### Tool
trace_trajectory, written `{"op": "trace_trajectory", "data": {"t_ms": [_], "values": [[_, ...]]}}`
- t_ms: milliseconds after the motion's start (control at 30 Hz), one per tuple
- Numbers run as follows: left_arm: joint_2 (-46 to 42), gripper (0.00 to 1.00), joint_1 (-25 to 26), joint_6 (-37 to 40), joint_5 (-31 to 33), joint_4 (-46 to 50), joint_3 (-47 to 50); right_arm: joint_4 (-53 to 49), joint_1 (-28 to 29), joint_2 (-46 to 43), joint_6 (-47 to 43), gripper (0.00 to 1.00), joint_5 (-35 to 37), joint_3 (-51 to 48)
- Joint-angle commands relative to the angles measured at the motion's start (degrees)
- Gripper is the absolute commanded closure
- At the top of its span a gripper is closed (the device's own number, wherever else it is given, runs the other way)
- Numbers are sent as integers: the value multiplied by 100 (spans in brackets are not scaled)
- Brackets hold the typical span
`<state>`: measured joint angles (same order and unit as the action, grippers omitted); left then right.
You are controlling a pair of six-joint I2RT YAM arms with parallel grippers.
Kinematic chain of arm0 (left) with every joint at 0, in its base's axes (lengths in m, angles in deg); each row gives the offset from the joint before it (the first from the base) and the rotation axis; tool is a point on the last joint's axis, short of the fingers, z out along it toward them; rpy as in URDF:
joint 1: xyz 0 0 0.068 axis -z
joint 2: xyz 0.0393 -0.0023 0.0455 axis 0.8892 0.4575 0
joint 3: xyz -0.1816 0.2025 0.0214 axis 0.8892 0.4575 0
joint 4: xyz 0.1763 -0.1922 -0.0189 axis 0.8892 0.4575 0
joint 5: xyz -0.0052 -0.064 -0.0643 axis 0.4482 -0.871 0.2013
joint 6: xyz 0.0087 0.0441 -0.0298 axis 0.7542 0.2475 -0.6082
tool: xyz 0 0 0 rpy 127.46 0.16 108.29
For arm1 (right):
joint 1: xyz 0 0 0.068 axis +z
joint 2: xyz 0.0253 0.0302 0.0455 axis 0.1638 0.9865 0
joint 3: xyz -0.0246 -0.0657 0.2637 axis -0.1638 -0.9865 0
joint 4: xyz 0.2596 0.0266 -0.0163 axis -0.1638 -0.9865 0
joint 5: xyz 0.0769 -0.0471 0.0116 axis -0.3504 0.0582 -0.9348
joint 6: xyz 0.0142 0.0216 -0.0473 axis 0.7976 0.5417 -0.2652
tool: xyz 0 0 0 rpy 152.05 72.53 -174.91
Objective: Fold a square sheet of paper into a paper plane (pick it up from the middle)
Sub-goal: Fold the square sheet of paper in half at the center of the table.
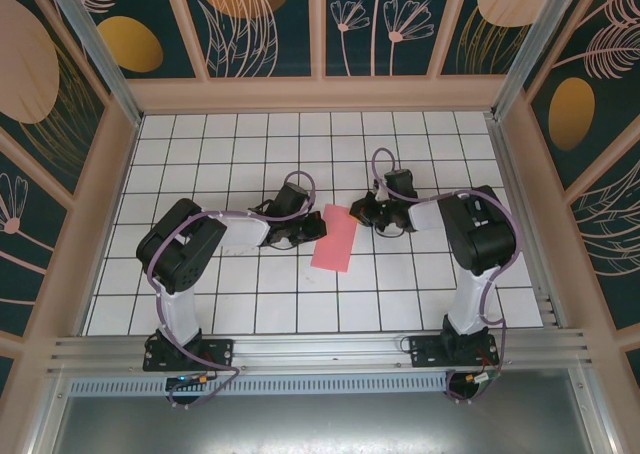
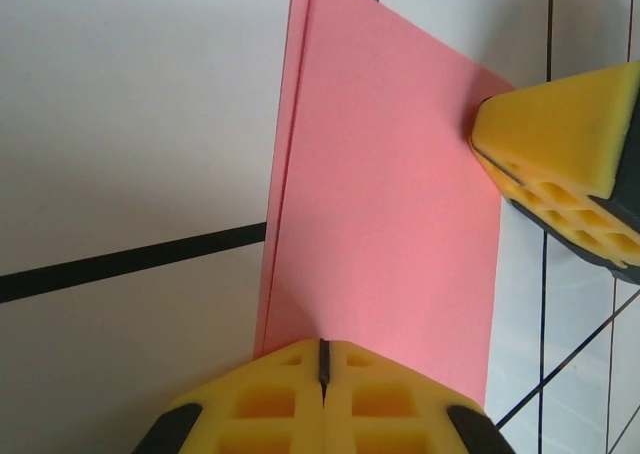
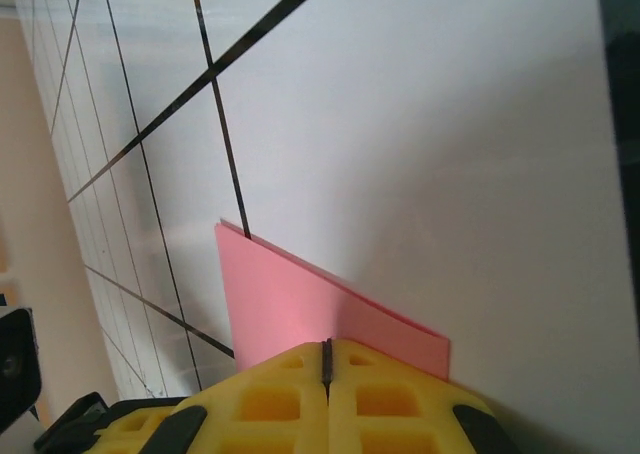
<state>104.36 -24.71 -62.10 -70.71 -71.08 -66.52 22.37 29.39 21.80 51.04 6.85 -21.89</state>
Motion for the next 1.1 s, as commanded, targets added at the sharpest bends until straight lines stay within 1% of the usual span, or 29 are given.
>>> {"op": "trace_trajectory", "data": {"t_ms": [0, 33, 133, 267, 400, 567, 733, 800, 900, 1067], "values": [[320, 100, 45, 110, 151, 750, 250, -86, -40, 169, -204, 100, 122, -18], [330, 100, 48, 104, 156, 756, 243, -142, -59, 188, -210, 100, 115, -1], [336, 100, 49, 111, 143, 758, 237, 177, -112, -11, -107, 100, -123, -68], [326, 100, 52, 101, 147, 764, 241, 42, -220, -210, -168, 100, -287, 123], [322, 100, 52, 94, 135, 764, 231, -246, -221, -134, -309, 100, -227, 276], [288, 100, 48, 91, 116, 759, 250, -420, -201, 216, -338, 100, -137, 340], [219, 100, 46, 77, 125, 767, 263, -1167, -204, 568, -413, 100, 313, 685], [194, 100, 47, 67, 114, 775, 259, -1444, -200, 659, -401, 100, 283, 867], [140, 100, 48, 53, 90, 771, 265, -1824, -201, 568, -415, 100, 235, 1142], [-57, 100, 45, -122, 12, 653, 346, -2210, -135, 210, -847, 100, 92, 1582]]}}
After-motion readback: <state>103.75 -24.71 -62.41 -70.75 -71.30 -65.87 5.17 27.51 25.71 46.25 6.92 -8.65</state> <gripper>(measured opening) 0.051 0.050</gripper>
